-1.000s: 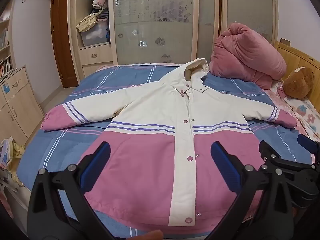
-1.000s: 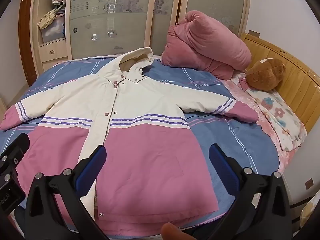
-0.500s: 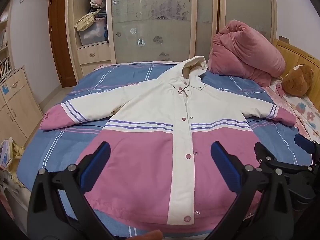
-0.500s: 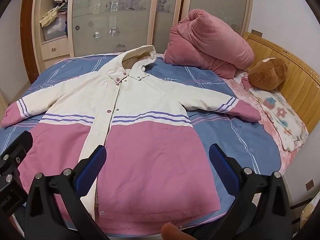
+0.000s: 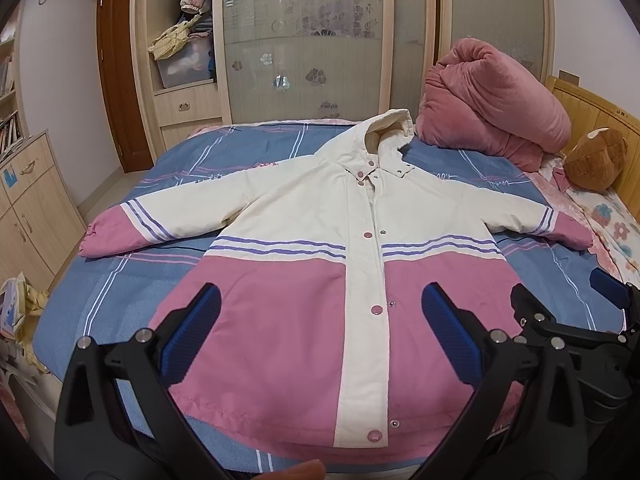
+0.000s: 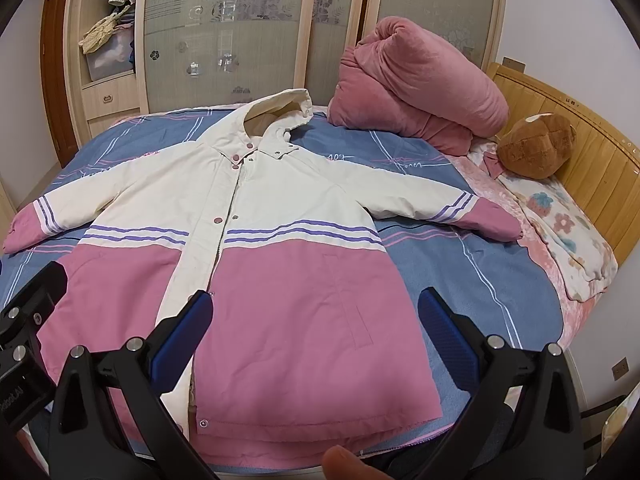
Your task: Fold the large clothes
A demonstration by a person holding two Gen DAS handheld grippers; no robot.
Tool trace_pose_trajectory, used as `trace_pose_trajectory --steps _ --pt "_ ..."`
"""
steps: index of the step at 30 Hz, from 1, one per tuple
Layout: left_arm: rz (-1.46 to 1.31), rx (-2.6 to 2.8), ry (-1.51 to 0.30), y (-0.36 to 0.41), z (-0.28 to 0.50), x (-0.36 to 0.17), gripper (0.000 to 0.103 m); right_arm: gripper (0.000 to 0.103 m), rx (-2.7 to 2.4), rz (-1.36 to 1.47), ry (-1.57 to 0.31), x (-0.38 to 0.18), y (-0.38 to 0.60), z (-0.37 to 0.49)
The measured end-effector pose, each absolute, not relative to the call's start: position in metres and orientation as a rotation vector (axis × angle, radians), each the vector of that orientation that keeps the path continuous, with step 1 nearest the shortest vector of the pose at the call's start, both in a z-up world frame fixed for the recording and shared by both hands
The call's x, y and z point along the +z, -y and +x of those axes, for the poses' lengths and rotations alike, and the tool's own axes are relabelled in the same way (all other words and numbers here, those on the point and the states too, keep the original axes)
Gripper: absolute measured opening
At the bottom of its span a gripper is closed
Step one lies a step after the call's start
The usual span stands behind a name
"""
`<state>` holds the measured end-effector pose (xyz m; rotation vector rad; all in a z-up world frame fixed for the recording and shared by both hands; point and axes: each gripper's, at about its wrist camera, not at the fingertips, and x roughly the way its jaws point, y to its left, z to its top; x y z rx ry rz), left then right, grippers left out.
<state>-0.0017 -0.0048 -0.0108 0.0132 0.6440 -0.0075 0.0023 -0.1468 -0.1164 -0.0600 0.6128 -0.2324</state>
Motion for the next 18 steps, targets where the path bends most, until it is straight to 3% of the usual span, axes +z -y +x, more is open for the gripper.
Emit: trace_pose_trajectory --steps 18 --pt "0.009 -0.008 -0.660 0.0045 0.0009 -0.0149 0.101 0.102 -0.221 -0.062 -0.624 -0.1185 0.1461 0.0029"
